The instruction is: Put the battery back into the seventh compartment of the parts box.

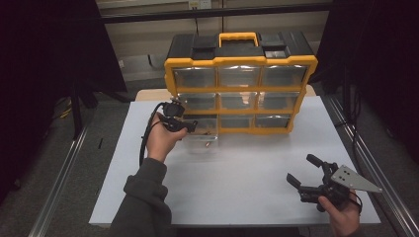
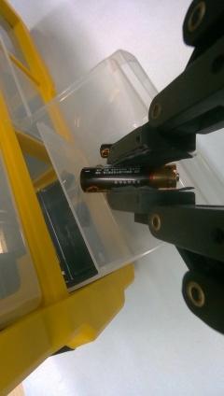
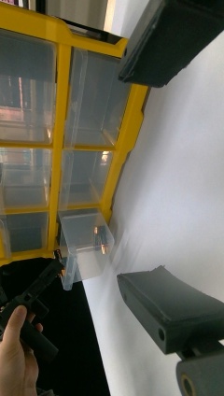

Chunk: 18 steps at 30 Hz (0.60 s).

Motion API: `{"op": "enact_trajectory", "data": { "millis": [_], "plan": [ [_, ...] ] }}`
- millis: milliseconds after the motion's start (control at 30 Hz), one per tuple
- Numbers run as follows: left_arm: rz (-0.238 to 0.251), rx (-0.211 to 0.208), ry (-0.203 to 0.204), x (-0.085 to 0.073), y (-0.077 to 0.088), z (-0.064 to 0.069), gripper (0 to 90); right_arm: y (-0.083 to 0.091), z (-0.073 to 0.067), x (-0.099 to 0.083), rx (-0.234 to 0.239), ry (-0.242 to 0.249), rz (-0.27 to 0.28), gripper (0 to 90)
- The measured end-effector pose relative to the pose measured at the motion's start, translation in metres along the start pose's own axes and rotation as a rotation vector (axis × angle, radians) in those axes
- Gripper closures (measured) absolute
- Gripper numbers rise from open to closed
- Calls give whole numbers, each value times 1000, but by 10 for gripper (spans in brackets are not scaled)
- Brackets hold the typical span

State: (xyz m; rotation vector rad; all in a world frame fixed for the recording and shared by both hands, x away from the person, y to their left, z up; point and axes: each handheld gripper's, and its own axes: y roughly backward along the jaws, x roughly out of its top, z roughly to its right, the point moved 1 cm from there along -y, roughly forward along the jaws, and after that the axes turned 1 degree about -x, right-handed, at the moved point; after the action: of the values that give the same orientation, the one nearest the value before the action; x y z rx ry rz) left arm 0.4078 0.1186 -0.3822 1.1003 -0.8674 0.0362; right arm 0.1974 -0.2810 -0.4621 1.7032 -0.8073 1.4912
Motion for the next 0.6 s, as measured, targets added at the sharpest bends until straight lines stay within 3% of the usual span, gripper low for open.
{"op": "enact_trajectory", "data": {
  "millis": [67,100,233,267,400,533,600],
  "plan": [
    [24,1,36,-1,-3,1,774,0,0,0,-4,-5,3,38],
    [-4,7,0,-1,-1,-1,775,0,0,0,-5,-3,3,38],
    [0,-1,5,-2,-3,1,770,1,1,0,-4,-4,3,38],
    [23,-6,13,-2,-3,1,756,1,1,0,-3,-6,4,38],
    [45,-22,0,-2,1,2,632,1,1,0,-3,-5,3,38],
    [100,-67,-14,-3,12,8,531,0,1,-1,-5,-8,1,38],
    [117,-71,-21,-4,15,9,477,1,1,-1,-6,-6,-1,38]
  ]
}}
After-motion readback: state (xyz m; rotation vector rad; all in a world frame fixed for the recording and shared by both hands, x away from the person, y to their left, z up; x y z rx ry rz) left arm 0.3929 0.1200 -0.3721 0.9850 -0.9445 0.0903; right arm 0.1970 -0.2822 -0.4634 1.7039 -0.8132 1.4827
